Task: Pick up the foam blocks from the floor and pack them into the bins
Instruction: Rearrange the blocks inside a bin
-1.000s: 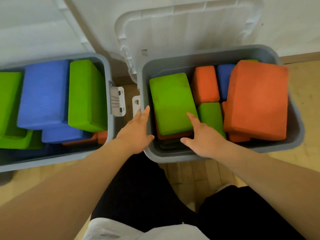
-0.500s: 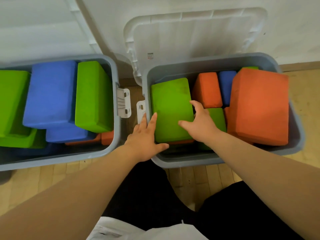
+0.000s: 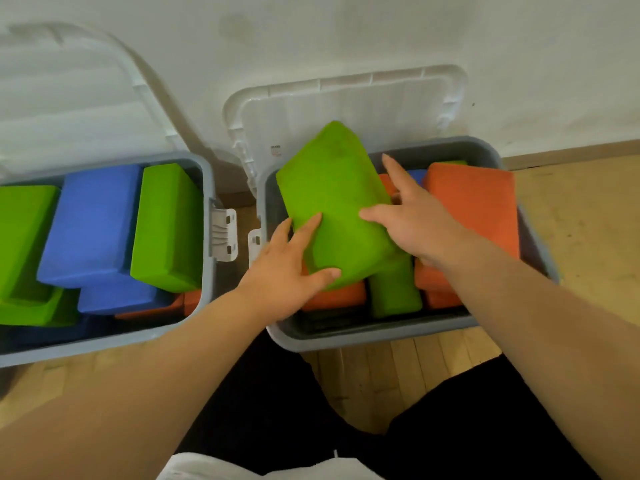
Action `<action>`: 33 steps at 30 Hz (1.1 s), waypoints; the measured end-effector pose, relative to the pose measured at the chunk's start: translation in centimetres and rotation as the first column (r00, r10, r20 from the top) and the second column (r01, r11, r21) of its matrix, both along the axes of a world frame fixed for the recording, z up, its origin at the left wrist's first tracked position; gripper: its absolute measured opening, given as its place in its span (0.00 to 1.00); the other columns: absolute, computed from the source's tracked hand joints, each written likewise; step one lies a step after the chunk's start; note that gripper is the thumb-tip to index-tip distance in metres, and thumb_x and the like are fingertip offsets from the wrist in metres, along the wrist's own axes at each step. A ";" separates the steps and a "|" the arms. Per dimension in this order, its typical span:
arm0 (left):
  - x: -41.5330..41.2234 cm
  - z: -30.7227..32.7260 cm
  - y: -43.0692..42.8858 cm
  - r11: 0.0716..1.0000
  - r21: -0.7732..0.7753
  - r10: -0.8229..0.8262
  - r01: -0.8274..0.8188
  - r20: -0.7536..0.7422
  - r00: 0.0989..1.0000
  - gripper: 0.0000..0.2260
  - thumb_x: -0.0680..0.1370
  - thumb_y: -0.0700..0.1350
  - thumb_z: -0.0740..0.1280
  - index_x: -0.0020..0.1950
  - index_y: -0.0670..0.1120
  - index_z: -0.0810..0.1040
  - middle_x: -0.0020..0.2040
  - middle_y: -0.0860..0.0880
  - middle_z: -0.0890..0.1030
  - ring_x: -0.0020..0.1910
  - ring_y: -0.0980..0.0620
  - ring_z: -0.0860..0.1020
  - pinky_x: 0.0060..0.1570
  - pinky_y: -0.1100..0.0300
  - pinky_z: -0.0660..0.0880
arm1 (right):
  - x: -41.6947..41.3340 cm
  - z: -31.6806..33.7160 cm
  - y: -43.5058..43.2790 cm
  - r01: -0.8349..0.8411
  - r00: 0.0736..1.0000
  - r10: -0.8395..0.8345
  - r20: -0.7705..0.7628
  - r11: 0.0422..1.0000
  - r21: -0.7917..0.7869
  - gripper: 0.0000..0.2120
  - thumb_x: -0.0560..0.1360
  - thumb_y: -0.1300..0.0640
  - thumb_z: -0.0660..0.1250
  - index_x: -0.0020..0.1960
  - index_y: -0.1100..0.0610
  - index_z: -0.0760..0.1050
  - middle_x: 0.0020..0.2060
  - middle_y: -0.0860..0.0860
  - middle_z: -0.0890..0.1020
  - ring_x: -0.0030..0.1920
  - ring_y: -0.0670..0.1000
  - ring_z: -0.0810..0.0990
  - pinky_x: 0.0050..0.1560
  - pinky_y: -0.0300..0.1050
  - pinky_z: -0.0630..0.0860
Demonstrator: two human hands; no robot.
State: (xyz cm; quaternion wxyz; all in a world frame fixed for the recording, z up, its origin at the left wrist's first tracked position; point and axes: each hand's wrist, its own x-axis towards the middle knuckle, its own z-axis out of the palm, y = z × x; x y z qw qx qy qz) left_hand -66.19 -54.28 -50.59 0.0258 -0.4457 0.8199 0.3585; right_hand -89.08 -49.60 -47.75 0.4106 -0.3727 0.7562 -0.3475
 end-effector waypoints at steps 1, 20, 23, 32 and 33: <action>-1.4 0.7 0.2 0.999 0.032 0.018 -0.015 -0.112 0.993 0.41 0.74 0.68 0.69 0.81 0.68 0.50 0.83 0.51 0.47 0.80 0.46 0.57 0.77 0.49 0.60 | -1.5 1.4 0.5 0.005 1.000 -0.006 -0.021 1.000 -0.019 0.46 0.71 0.49 0.75 0.80 0.34 0.53 0.65 0.40 0.75 0.60 0.46 0.78 0.63 0.47 0.76; -12.1 1.2 2.5 0.964 -0.175 -0.217 0.199 -0.091 0.972 0.34 0.76 0.53 0.75 0.80 0.55 0.64 0.81 0.46 0.56 0.80 0.46 0.60 0.77 0.54 0.60 | -9.9 4.2 5.6 0.089 0.795 0.088 -0.600 0.962 0.259 0.40 0.77 0.39 0.65 0.83 0.46 0.50 0.79 0.62 0.58 0.76 0.65 0.63 0.75 0.59 0.64; -6.7 0.1 -0.2 0.983 -0.173 -0.048 0.060 0.073 0.996 0.35 0.77 0.59 0.71 0.80 0.58 0.60 0.81 0.48 0.56 0.79 0.43 0.59 0.77 0.46 0.61 | -5.7 5.3 4.0 -0.077 0.798 -0.006 -0.602 0.991 -0.112 0.29 0.77 0.49 0.68 0.77 0.52 0.67 0.72 0.55 0.71 0.71 0.55 0.70 0.73 0.47 0.64; 3.0 -5.2 -1.3 0.981 -0.012 0.189 -0.194 0.291 0.938 0.40 0.78 0.64 0.68 0.83 0.61 0.47 0.83 0.46 0.48 0.81 0.39 0.51 0.77 0.40 0.59 | 4.2 -4.0 -1.2 -0.315 0.927 0.352 -0.132 0.919 0.239 0.29 0.79 0.52 0.66 0.78 0.50 0.64 0.68 0.55 0.78 0.63 0.57 0.79 0.62 0.46 0.75; 3.1 -5.6 -1.3 0.982 0.028 0.169 -0.186 0.296 0.940 0.42 0.79 0.64 0.66 0.83 0.61 0.42 0.83 0.46 0.47 0.81 0.40 0.49 0.77 0.40 0.57 | 4.6 -5.7 -1.8 -0.305 0.930 0.353 -0.104 0.898 0.317 0.32 0.78 0.52 0.65 0.80 0.49 0.61 0.68 0.57 0.78 0.62 0.59 0.80 0.61 0.47 0.76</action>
